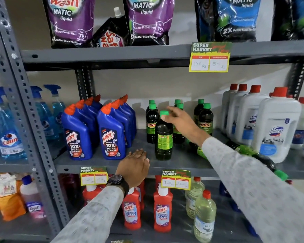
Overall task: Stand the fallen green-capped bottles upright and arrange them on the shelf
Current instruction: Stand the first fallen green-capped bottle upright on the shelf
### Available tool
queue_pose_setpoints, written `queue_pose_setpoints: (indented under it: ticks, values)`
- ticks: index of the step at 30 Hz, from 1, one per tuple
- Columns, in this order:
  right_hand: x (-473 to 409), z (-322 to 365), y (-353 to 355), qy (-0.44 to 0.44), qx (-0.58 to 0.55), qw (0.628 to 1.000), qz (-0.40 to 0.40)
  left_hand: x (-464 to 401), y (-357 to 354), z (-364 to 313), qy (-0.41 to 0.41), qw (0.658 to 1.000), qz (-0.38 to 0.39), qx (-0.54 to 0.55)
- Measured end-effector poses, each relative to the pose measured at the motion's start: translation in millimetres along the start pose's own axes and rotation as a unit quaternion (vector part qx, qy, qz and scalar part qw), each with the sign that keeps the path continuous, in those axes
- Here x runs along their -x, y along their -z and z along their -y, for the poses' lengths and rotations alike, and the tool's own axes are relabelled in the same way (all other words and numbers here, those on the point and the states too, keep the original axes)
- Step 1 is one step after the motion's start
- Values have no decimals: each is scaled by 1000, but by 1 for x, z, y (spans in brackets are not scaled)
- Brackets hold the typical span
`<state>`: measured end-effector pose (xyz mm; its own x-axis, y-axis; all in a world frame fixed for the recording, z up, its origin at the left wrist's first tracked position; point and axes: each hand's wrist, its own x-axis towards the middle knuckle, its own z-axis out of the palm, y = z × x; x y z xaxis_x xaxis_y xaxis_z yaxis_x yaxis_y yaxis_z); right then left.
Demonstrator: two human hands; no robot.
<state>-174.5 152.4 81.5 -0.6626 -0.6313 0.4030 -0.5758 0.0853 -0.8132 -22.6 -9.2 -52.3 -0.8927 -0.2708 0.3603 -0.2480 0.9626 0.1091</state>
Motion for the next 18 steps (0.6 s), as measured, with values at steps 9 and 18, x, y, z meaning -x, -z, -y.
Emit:
queue_pose_setpoints:
  ticks: [9,18]
  values:
    - [15,-34,-19,-28,-109,993,-20,-3,-2,2,6,1000,6,2]
    - [8,-22,-9,-33,-87,996,3,0,0,0,4,1000,-3,-2]
